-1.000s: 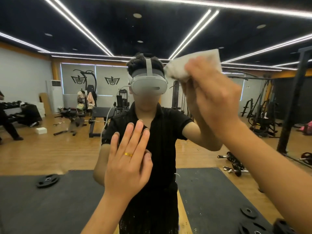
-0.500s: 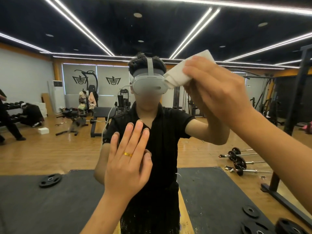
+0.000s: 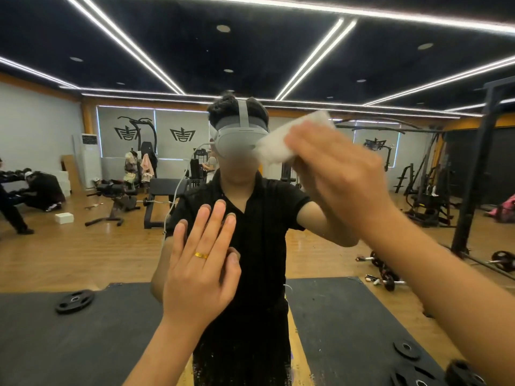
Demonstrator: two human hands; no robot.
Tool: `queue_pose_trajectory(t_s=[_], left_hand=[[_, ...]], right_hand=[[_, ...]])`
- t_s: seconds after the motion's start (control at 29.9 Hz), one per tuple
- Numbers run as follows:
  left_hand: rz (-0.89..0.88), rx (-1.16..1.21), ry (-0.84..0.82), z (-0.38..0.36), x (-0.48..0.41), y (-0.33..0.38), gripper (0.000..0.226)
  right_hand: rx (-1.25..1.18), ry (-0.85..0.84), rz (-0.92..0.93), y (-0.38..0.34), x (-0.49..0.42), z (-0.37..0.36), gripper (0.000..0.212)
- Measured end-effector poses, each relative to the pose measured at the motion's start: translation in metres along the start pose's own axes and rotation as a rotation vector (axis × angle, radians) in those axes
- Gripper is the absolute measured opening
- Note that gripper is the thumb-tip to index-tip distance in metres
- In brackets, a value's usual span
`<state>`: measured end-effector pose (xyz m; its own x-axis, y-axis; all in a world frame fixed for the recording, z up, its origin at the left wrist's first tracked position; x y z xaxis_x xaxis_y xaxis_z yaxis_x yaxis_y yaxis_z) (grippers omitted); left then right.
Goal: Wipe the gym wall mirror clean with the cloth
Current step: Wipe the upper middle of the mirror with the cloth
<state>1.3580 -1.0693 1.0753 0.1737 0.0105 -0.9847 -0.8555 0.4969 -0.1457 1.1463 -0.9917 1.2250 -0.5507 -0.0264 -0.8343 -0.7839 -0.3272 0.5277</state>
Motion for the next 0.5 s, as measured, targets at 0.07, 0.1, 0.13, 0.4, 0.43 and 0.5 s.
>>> queue_pose_trajectory(t_s=[0.07,0.1,0.13,0.4,0.43,0.5], left_hand=[[0.0,0.004,-0.002,0.0,0.0,0.0,0.052],[0.001,0.002,-0.001,0.001,0.0,0.0,0.052],[0.002,-0.001,0.0,0.001,0.0,0.0,0.052],[0.005,0.003,0.006,0.0,0.002,0.003,0.055],[0.0,-0.002,0.009,0.0,0.002,0.002,0.056],[-0.011,-0.008,0.011,0.0,0.003,0.002,0.056]], right_hand=[[0.081,0.074,-0.085,0.026,-0.011,0.02,0.029],[0.112,0.098,-0.145,0.039,-0.015,0.029,0.032],[0.118,0.124,-0.198,0.047,-0.016,0.035,0.036],[-0.011,0.02,-0.014,0.001,0.023,-0.011,0.034],[-0.007,0.026,0.007,0.009,0.019,-0.005,0.033],[0.019,0.104,-0.047,0.03,0.011,0.011,0.03]])
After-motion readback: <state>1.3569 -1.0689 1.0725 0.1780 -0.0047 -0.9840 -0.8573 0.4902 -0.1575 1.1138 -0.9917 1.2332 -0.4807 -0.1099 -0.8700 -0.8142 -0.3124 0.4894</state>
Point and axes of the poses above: each hand's wrist, its own x-axis away from the middle knuckle, its own z-axis out of the back of the hand, y = z × x, the point moved 2 cm from there along -x, towards the middle knuckle, and after that the axes turned 13 degrees about -x, right-handed, at the moved point
